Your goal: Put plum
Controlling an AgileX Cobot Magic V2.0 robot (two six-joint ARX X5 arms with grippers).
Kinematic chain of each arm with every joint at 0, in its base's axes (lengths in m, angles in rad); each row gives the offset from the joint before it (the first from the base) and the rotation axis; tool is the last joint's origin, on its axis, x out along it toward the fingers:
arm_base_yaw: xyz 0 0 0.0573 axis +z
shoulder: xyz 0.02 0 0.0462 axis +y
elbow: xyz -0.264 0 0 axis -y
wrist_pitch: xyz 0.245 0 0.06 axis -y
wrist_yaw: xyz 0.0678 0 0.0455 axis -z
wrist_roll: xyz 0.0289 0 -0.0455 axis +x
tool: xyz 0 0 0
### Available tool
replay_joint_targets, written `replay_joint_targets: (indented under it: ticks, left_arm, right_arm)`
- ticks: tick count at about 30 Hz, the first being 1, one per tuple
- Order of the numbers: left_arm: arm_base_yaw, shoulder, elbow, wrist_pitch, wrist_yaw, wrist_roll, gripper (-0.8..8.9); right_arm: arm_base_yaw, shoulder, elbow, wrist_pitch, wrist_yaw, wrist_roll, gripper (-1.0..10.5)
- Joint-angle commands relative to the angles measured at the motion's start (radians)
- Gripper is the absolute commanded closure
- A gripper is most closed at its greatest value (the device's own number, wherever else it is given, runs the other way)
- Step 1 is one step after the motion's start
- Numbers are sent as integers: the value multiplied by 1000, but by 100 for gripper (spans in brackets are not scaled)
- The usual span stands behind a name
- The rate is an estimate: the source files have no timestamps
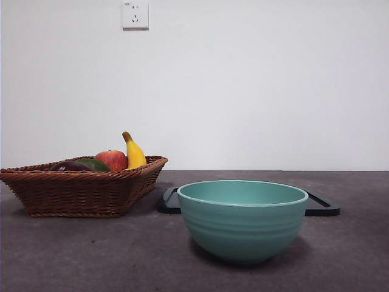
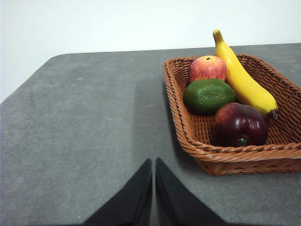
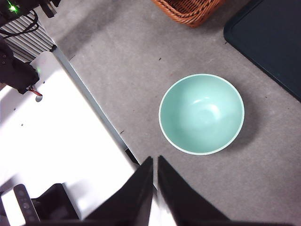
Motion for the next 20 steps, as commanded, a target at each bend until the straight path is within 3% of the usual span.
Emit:
replay_joint_targets:
  ticks: [1, 4, 8, 13, 20]
  left_arm:
    - [0, -2, -20, -9, 0, -5, 805]
    - [0, -2, -20, -9, 0, -5, 805]
    - [0, -2, -20, -9, 0, -5, 805]
    - [0, -2, -20, -9, 0, -5, 805]
    - [0, -2, -20, -9, 0, -5, 805]
  right_arm:
    - [9, 6, 14, 10, -6, -8, 940]
    - [2, 3, 14, 21, -9, -10, 940]
    - [-68, -23, 14, 42, -9, -77, 940]
    - [-257, -136, -64, 301, -63, -97, 940]
    - [-513, -378, -372, 623, -68, -90, 940]
